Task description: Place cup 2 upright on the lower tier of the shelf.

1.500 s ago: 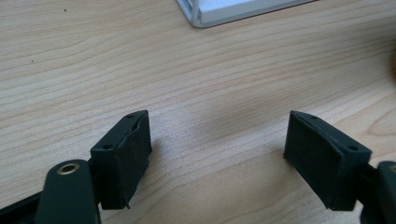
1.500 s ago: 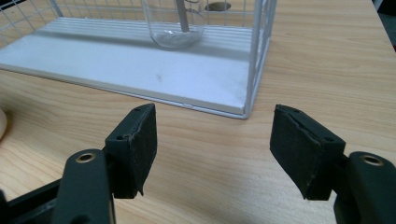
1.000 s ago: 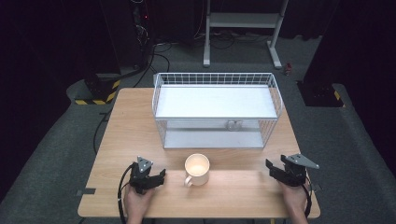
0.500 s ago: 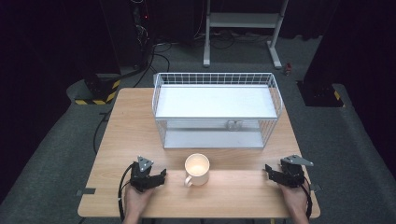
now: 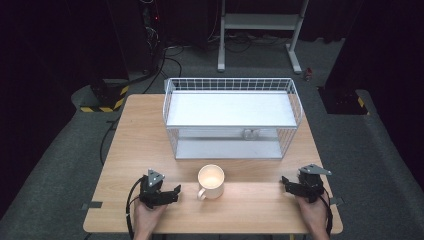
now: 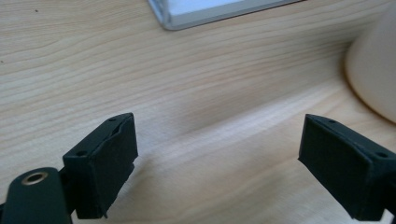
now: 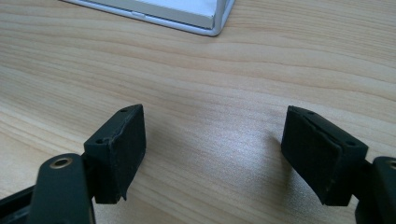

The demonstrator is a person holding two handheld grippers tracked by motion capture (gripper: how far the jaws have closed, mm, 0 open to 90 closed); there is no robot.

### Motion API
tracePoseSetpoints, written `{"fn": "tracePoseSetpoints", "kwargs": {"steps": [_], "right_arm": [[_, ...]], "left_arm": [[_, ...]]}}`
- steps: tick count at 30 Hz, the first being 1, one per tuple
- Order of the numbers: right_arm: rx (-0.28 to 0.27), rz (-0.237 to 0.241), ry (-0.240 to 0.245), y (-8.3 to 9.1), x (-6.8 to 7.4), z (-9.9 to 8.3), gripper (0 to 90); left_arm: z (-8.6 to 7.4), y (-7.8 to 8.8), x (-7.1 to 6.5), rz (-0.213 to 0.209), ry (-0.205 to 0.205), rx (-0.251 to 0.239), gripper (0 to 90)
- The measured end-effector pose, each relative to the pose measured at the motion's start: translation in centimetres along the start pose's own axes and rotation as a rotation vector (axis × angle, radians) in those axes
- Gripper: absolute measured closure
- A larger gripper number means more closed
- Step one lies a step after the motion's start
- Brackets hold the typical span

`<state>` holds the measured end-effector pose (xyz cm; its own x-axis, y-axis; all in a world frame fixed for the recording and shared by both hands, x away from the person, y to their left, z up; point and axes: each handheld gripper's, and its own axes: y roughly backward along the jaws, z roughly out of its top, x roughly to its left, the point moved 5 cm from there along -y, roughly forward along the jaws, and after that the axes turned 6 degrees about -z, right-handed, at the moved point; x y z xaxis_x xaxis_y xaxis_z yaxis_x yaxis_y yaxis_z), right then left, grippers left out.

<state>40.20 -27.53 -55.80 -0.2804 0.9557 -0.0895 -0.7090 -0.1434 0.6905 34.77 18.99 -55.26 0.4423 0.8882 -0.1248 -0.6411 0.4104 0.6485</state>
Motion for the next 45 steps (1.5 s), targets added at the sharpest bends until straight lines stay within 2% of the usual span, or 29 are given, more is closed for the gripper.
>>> {"fn": "tracePoseSetpoints", "kwargs": {"steps": [12, 20, 28, 33, 38, 42, 45], "right_arm": [[0.001, -0.002, -0.002, 0.0, 0.0, 0.0, 22.1], [0.002, -0.001, -0.005, 0.0, 0.1, 0.0, 22.1], [0.002, -0.001, -0.005, 0.1, 0.1, -0.1, 22.1], [0.002, 0.003, -0.002, 0.1, 0.2, -0.1, 22.1], [0.000, 0.005, 0.001, 0.1, 0.2, -0.1, 22.1], [0.000, 0.005, 0.001, 0.1, 0.2, -0.1, 22.1], [-0.001, 0.006, 0.003, 0.1, 0.2, -0.1, 22.1]], "left_arm": [[-0.8, 1.5, -3.5, -0.109, -0.013, -0.014, 8.5], [-0.7, 1.6, -6.3, -0.170, -0.054, -0.016, 7.0], [-0.1, 0.2, -8.4, -0.189, -0.119, 0.012, 4.5], [0.7, -0.6, -9.1, -0.195, -0.122, 0.014, 3.3], [1.4, -1.3, -9.4, -0.210, -0.106, 0.008, 3.0], [2.2, -1.9, -9.6, -0.203, -0.116, 0.008, 3.0], [2.9, -2.3, -9.8, -0.192, -0.124, -0.009, 3.0]]}}
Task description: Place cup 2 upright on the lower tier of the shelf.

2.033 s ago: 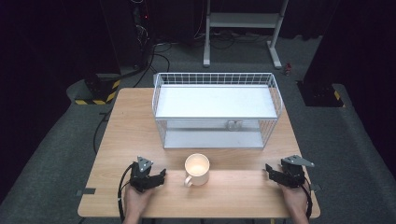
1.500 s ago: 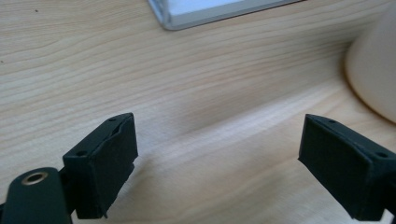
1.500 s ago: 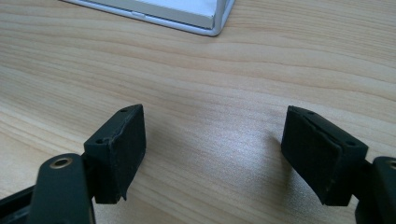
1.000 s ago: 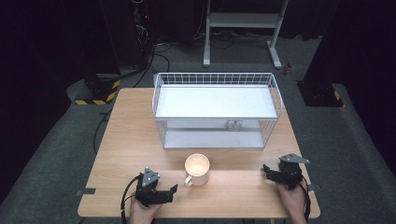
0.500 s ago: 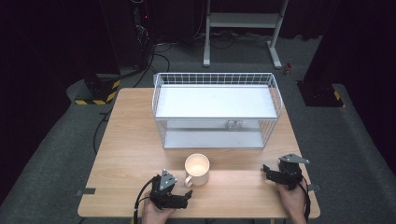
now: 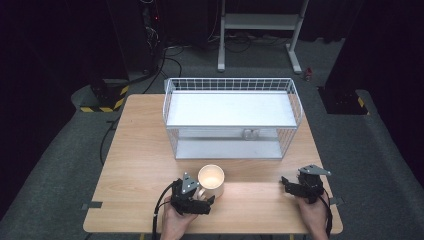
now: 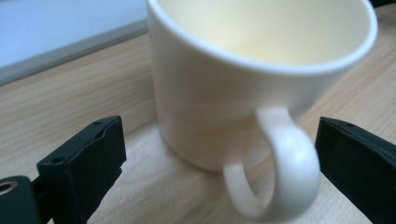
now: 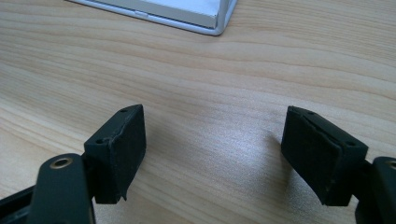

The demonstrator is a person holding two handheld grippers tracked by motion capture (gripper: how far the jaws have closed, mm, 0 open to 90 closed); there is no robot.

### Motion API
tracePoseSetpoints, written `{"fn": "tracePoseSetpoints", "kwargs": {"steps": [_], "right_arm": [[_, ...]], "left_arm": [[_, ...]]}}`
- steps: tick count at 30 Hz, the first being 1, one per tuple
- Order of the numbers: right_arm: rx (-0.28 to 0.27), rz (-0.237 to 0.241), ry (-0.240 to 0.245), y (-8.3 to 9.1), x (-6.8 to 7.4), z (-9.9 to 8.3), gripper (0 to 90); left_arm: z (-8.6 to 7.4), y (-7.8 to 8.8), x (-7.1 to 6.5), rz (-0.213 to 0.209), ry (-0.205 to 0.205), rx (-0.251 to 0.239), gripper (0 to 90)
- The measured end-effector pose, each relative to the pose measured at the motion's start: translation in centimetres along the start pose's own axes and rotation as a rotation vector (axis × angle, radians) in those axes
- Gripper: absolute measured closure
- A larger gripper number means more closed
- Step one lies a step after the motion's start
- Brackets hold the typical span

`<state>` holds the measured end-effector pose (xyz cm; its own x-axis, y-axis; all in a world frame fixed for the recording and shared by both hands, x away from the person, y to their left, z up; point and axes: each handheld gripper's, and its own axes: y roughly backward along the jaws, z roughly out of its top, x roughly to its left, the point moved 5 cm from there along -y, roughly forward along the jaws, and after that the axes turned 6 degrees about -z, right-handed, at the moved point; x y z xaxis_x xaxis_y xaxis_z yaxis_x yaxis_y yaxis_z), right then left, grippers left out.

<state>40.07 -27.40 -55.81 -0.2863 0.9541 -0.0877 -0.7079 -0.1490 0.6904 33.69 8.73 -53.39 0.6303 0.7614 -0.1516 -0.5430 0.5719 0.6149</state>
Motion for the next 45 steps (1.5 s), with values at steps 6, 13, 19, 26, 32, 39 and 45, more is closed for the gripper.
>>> {"fn": "tracePoseSetpoints", "kwargs": {"steps": [6, 13, 19, 26, 32, 39, 45], "right_arm": [[0.000, -0.001, 0.000, 0.0, 0.0, 0.0, 22.1], [0.000, 0.000, 0.000, 0.0, 0.0, 0.0, 22.1], [0.000, -0.001, 0.000, 0.0, 0.0, 0.0, 22.1], [0.000, -0.001, 0.000, 0.0, 0.0, 0.0, 22.1], [0.000, -0.001, 0.000, 0.0, 0.0, 0.0, 22.1], [0.000, -0.001, 0.000, 0.0, 0.0, 0.0, 22.1], [0.000, 0.001, 0.002, 0.0, 0.1, 0.0, 22.1]], "left_arm": [[0.6, -0.6, -0.1, 0.002, -0.010, -0.002, 3.4], [1.1, -1.4, -0.4, 0.004, -0.022, -0.010, 4.2], [1.5, -1.9, -0.4, 0.011, -0.026, -0.012, 4.1], [2.0, -2.2, -0.6, 0.028, -0.048, -0.023, 7.1], [2.2, -2.4, -0.6, 0.048, -0.052, -0.027, 8.3], [2.3, -2.4, -0.7, 0.065, -0.064, -0.027, 8.9], [2.3, -2.3, -0.6, 0.075, -0.058, -0.033, 9.0]]}}
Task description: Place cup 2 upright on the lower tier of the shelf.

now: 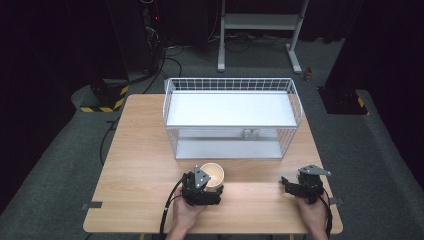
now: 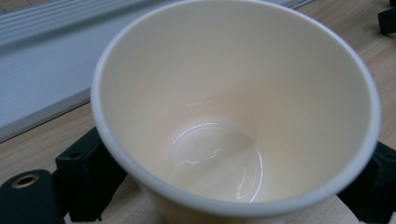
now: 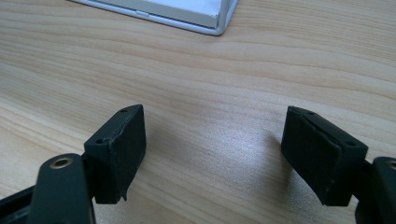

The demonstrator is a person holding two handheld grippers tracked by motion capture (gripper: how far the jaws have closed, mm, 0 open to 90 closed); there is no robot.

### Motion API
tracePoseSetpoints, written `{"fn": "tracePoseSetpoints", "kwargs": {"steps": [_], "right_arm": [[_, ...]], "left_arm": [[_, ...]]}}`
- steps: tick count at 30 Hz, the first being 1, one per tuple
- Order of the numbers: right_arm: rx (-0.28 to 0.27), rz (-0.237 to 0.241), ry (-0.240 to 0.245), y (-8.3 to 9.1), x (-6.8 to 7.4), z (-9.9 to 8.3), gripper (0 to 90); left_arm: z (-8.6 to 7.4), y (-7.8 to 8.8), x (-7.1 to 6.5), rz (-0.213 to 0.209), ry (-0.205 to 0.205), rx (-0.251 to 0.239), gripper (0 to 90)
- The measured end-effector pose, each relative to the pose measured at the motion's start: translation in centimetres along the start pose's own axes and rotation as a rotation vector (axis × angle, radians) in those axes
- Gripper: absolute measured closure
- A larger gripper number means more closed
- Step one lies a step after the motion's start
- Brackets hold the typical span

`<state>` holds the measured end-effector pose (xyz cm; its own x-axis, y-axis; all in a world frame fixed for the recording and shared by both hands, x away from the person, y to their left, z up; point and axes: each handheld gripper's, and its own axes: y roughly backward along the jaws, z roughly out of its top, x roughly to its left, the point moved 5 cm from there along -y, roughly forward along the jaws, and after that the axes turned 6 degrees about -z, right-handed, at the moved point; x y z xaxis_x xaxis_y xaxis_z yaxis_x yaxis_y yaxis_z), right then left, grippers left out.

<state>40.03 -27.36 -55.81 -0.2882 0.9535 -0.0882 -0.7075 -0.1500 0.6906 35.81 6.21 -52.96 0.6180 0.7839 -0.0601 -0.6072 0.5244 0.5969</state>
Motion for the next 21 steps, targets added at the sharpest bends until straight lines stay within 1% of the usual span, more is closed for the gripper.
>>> {"fn": "tracePoseSetpoints", "kwargs": {"steps": [5, 9, 10, 17, 21], "right_arm": [[0.000, 0.000, 0.000, 0.0, 0.0, 0.0, 22.1], [0.001, 0.000, 0.000, 0.0, 0.0, 0.0, 22.1], [0.001, 0.001, 0.000, 0.0, 0.0, 0.0, 22.1], [0.001, 0.002, 0.000, 0.0, 0.0, 0.0, 22.1], [0.001, 0.002, 0.001, 0.0, 0.0, 0.0, 22.1]], "left_arm": [[0.0, 0.1, 0.1, -0.004, -0.003, 0.011, 9.1], [0.0, 0.2, 0.2, -0.008, 0.020, 0.013, 9.1], [0.1, 0.3, 0.2, -0.008, 0.020, 0.013, 9.1], [0.6, 0.5, 0.3, -0.009, 0.012, 0.008, 9.1], [1.1, 0.5, 0.3, -0.011, 0.018, -0.006, 9.1]]}}
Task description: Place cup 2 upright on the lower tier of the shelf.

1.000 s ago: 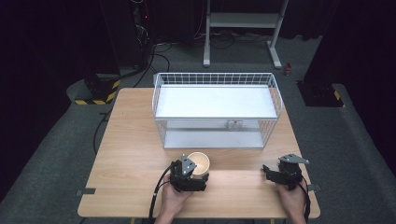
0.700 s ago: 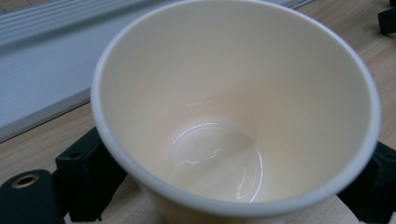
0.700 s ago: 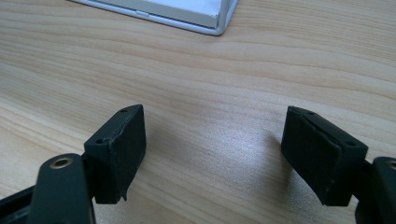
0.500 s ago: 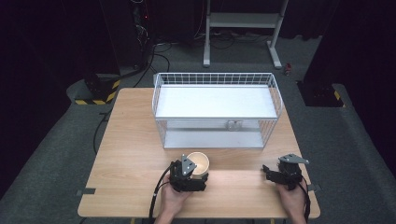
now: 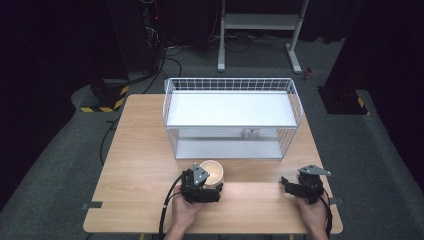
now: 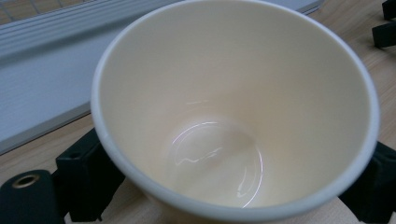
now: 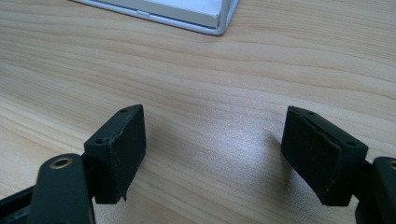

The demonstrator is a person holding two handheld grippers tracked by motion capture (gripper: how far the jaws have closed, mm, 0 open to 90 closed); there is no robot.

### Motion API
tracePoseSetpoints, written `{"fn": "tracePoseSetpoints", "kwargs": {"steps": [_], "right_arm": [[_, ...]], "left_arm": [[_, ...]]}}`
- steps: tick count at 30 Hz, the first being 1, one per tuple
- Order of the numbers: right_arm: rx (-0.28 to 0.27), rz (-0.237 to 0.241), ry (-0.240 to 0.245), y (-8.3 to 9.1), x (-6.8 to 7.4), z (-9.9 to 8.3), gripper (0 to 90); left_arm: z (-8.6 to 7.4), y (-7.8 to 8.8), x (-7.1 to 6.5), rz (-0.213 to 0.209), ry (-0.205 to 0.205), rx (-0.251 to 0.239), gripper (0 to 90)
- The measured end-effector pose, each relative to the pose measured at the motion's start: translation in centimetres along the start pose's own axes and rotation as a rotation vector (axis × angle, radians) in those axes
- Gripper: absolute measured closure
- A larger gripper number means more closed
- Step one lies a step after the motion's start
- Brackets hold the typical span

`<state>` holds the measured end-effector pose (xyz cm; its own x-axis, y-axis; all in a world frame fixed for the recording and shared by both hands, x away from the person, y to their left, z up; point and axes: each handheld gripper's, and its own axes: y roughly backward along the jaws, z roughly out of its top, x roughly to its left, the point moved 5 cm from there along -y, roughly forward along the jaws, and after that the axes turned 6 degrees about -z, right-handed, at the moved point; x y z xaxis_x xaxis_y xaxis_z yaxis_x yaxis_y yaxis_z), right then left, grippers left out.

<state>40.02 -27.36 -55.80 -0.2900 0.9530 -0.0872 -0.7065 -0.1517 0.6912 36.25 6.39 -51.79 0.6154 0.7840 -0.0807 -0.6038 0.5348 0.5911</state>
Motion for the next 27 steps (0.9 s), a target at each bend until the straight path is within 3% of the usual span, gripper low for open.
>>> {"fn": "tracePoseSetpoints", "kwargs": {"steps": [17, 27], "right_arm": [[-0.001, -0.001, 0.001, 0.0, 0.0, 0.0, 22.1], [-0.001, -0.001, 0.001, 0.0, 0.0, 0.0, 22.0]], "left_arm": [[1.6, -0.6, 1.1, 0.016, 0.020, -0.016, 9.2], [3.4, -1.8, 2.3, 0.047, 0.000, -0.016, 9.2]]}}
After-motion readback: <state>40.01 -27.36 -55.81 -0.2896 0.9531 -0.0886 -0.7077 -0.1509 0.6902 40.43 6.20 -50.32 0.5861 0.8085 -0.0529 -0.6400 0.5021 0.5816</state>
